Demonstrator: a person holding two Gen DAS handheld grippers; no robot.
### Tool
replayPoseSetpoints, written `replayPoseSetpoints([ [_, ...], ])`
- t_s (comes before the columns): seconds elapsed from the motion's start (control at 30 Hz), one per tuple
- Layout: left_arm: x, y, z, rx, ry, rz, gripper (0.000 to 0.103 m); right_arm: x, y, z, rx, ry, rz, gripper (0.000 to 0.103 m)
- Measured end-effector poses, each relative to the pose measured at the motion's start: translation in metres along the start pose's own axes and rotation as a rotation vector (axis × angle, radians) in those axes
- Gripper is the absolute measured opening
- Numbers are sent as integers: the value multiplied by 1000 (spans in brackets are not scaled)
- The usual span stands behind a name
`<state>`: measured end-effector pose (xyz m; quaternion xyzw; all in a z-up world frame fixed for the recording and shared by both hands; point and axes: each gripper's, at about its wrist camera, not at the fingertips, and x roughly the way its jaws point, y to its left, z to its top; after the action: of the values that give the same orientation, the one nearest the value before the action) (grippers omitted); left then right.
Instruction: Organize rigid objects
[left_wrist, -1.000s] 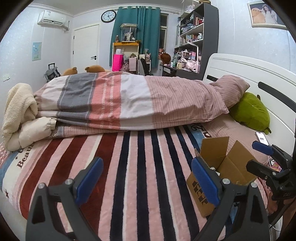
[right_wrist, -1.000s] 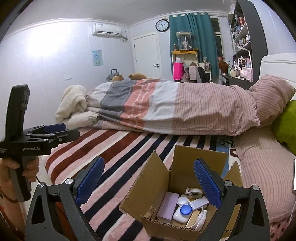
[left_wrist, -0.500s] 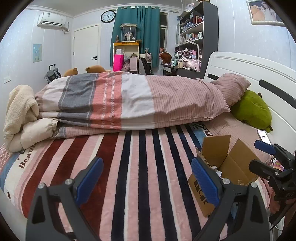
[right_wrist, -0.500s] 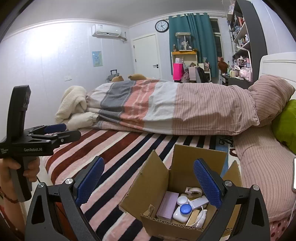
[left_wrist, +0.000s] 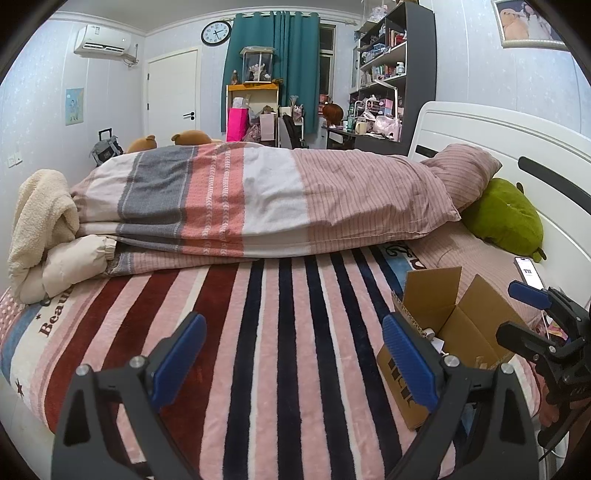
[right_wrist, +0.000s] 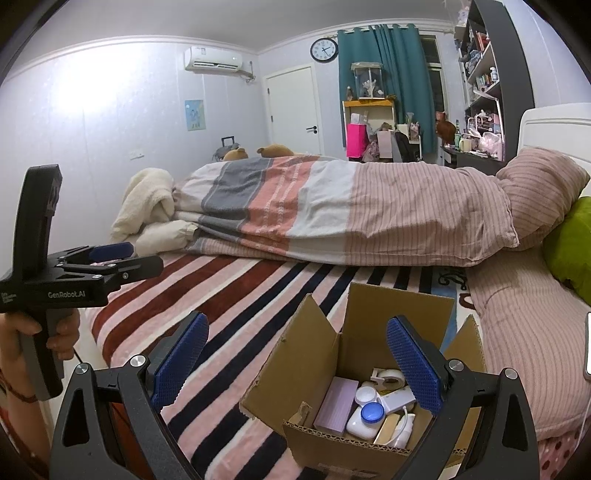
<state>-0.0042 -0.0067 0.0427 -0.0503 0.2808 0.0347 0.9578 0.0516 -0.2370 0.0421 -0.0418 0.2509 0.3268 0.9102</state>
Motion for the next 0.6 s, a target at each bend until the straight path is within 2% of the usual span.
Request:
replayPoseSetpoints([
  [0.6,1,3,-1,1,0,-1,95,0,-1,0,-3,2,2,97],
])
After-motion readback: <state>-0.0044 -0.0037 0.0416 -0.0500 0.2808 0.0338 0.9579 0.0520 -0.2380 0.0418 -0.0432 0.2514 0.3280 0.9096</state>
